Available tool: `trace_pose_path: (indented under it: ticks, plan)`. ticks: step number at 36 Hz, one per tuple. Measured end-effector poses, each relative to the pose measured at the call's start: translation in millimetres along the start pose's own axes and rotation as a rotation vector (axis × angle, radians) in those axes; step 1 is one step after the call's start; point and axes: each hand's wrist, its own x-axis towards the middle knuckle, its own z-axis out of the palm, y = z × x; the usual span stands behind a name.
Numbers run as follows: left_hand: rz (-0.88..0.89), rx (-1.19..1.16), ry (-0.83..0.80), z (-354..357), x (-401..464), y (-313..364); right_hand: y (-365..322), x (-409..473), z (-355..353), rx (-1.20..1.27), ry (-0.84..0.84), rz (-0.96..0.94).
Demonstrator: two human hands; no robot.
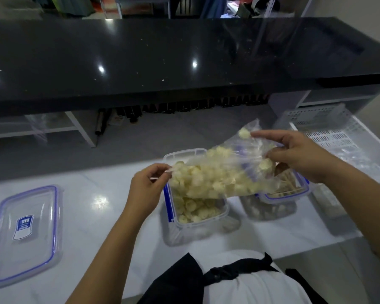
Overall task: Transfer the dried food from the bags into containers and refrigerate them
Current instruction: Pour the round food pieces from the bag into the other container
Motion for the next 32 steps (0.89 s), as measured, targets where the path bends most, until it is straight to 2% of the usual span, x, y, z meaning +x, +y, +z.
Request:
trace_pose_path:
  ticks: [2, 7, 12, 17, 19, 21, 22, 25, 29, 30, 32]
  plan:
    - [-0.041, 0.003, -0.022, 2.8, -3.2, -8.3, 0.2, 4.5, 6.4, -0.024, 0.001, 0.015]
    - [0.074, -0.067, 0.076, -1.3, -5.6, -7.0, -12.0, 3.3, -1.2, 0.086, -0.024, -0.097]
    - [-0.06, 0.001, -0.008, 6.4, -8.6, -15.9, -20.2, 13.3, 21.9, -0.186, -0.017, -0.023]
    - [-0.006, -0.039, 0.021, 6.0, -7.9, -14.5, -38.8, 18.8, 20.4, -0.06, -0.044, -0.124]
    - [-0.039, -0.024, 0.013, 9.0, -9.9, -15.4, -39.9, 23.6, 23.3, -0.311, 0.0, -0.122]
    - [-0.063, -0.04, 0.014, 10.1, -11.7, -16.6, -40.0, 30.1, 29.2, -0.712, -0.004, -0.061]
    - [-0.059, -0.053, 0.016, 9.7, -12.1, -17.0, -41.0, 31.6, 32.0, -0.795, -0.005, -0.039]
    - [-0.027, -0.069, 0.007, 8.0, -10.7, -15.0, -51.0, 33.3, 31.4, -0.67, -0.03, -0.071]
    - [-0.029, -0.07, -0.004, 9.9, -11.8, -15.1, -69.6, 26.7, 35.0, -0.306, -0.214, -0.161]
    - [-0.036, -0.07, -0.008, 10.5, -12.3, -15.7, -70.4, 27.4, 37.6, -0.311, -0.217, -0.162]
    - [-0.059, -0.071, -0.008, 11.3, -12.6, -18.7, -73.4, 29.0, 44.7, -0.513, -0.152, -0.156]
